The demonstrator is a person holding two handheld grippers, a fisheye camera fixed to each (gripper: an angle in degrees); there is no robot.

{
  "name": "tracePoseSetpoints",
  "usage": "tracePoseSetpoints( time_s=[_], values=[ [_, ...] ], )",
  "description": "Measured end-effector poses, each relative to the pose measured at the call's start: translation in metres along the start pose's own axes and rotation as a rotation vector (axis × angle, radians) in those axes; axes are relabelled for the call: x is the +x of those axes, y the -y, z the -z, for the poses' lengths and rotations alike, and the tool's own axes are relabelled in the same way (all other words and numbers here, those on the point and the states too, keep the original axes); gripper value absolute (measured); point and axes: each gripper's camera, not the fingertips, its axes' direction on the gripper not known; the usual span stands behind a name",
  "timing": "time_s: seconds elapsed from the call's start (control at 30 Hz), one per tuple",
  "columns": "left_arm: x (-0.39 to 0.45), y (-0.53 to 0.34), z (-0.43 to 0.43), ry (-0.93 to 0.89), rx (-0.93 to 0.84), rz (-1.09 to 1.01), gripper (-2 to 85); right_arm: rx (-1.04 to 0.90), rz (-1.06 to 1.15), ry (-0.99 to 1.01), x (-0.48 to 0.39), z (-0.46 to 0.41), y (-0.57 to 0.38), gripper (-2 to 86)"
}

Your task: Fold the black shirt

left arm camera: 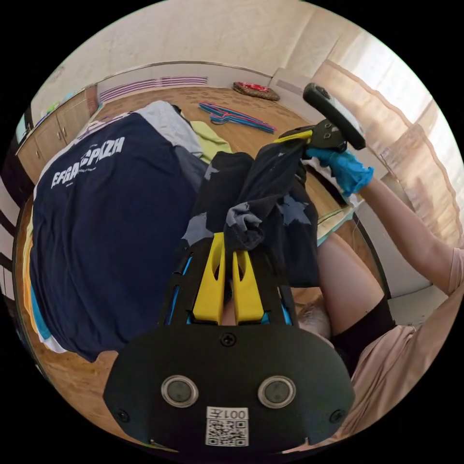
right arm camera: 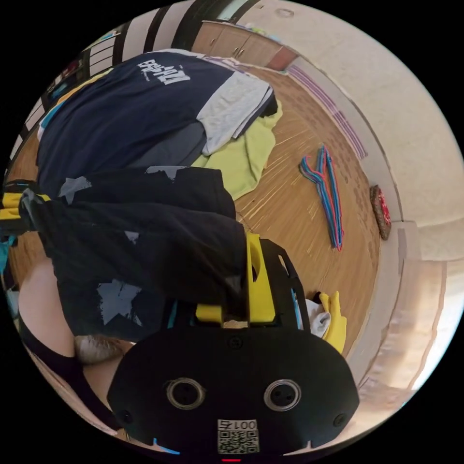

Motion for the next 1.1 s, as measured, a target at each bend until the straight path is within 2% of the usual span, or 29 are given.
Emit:
tracePoseSetpoints(
  time_s=[0.13,0.27,0.5,0.83,1.03,1.1],
  values=[
    [-0.022,0.001,-0.011,-0.003,-0.035,0.059,-1.4,-0.003,-0.048,0.109,0.029,0.002,0.021,6.1],
    [-0.04,0.004,-0.015,-0.033,-0.041,0.117,-1.4,0.058,-0.128,-0.032,0.047,0.012,0.024,2.2],
    [-0.062,0.003,-0.005,-0.054,0.02,0.21,-1.3,0.108,-0.133,0.017,0.047,0.022,-0.005,1.0],
    [-0.071,0.0,0.01,-0.009,0.057,0.27,-1.4,0.234,0.021,0.222,0.008,0.026,-0.03,1.1],
    [-0.056,0.003,0.012,0.086,0.035,0.226,-1.5,0.133,-0.01,0.315,0.009,0.007,0.001,1.5],
    [-0.054,0.002,0.011,0.1,0.027,0.217,-1.5,0.152,-0.041,0.337,0.013,0.01,0.002,1.5]
  ],
)
